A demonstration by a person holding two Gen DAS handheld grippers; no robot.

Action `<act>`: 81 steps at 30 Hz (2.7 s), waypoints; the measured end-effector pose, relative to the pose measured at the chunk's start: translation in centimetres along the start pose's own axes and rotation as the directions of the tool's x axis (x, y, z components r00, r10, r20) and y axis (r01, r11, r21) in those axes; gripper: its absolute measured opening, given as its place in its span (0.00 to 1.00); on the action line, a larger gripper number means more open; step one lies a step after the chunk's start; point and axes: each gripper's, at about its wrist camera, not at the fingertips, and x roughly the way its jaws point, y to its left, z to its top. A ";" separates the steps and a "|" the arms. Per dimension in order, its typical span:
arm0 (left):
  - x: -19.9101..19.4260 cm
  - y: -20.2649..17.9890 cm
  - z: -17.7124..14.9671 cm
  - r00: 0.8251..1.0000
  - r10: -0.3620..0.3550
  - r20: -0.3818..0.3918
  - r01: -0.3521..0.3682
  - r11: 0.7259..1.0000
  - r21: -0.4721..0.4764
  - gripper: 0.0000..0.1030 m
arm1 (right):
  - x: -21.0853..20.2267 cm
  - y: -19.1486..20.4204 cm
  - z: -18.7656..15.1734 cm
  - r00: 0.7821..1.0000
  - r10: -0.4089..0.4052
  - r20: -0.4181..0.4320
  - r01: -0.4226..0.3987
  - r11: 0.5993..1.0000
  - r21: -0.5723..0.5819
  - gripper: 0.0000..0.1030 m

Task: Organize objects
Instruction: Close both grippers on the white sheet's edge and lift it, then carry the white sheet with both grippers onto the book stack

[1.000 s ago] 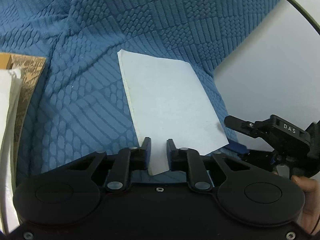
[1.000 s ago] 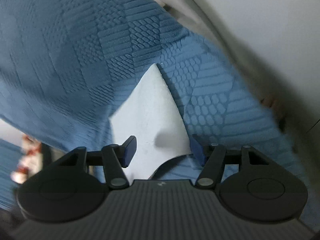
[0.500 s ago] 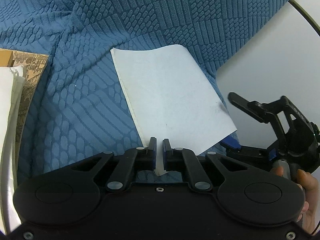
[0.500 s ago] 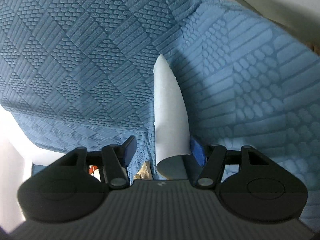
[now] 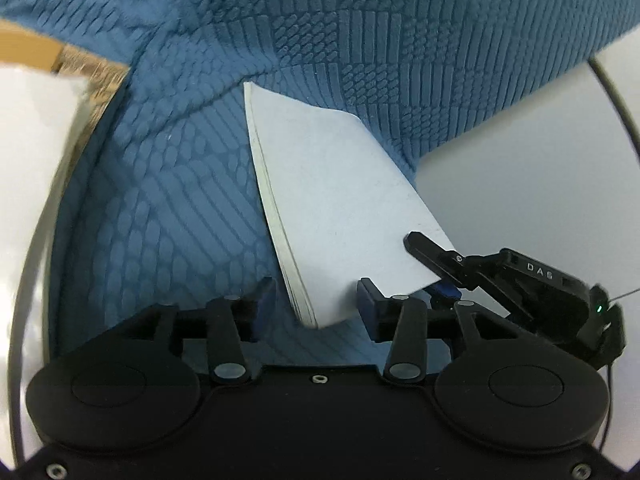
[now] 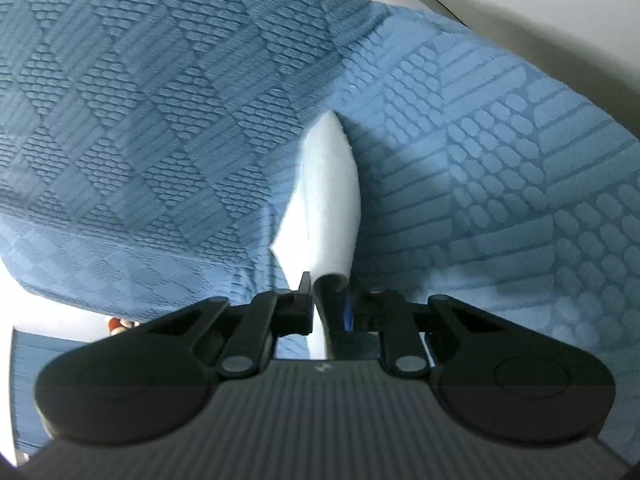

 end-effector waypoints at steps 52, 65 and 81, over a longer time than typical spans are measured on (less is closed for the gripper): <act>-16.5 -5.1 -5.1 0.969 -0.183 0.164 0.216 0.953 -0.211 0.11 | -12.0 9.6 -11.2 0.977 0.053 0.207 -0.064 0.997 0.047 0.05; -25.1 -4.7 -3.2 0.948 -0.166 0.270 0.220 0.958 -0.182 0.11 | -10.5 16.1 -13.8 0.984 0.115 0.137 -0.113 0.993 -0.023 0.07; -32.7 1.8 -2.4 0.926 -0.152 0.346 0.228 0.955 -0.191 0.11 | -6.7 21.2 -20.0 0.988 0.140 0.058 -0.136 0.988 -0.076 0.09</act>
